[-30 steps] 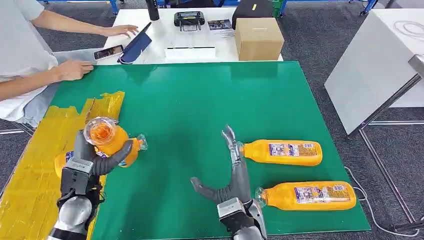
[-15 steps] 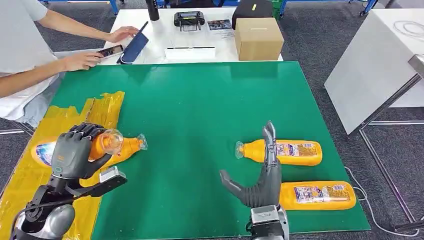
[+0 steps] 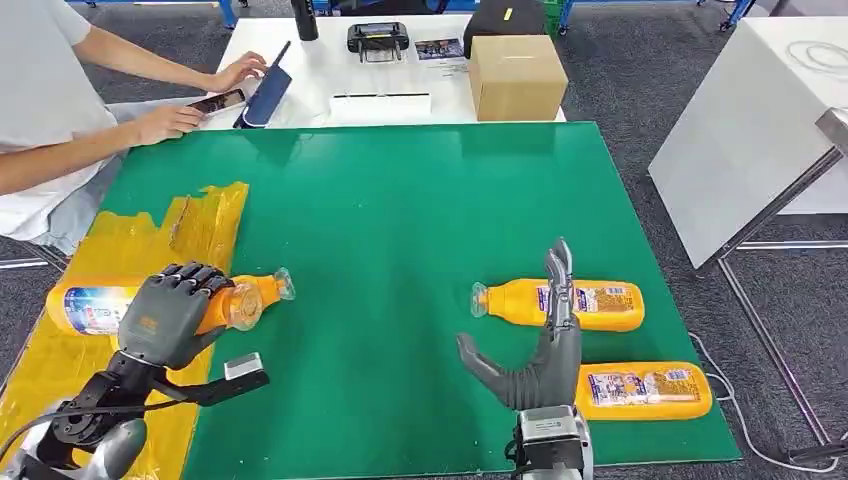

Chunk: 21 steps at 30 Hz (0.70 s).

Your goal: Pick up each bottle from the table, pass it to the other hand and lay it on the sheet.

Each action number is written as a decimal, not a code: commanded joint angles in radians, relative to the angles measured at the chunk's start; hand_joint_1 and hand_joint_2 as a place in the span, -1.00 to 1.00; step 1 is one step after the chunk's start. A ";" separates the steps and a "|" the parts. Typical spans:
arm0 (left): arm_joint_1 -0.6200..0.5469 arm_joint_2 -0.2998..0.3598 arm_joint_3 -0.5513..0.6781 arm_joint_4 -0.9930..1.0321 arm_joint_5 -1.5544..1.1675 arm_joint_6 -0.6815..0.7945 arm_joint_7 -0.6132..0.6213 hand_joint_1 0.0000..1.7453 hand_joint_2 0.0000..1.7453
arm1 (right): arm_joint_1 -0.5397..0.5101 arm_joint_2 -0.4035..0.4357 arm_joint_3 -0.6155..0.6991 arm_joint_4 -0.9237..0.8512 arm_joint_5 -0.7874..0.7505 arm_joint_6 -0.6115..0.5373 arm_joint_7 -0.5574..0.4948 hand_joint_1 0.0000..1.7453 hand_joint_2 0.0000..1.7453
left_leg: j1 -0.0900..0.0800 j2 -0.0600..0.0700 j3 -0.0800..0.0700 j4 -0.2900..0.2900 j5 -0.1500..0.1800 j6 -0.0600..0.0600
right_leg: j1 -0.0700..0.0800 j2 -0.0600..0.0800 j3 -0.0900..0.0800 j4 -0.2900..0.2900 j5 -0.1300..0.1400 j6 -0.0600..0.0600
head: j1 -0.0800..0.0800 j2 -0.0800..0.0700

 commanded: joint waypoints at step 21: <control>-0.011 -0.042 -0.021 0.021 0.013 0.026 0.041 1.00 1.00 | 0.042 -0.003 -0.058 -0.050 0.023 -0.001 0.001 -1.00 1.00 | 0.001 -0.003 0.004 -0.001 -0.002 0.000 | 0.001 -0.002 0.006 -0.002 -0.001 -0.001 | 0.000 0.000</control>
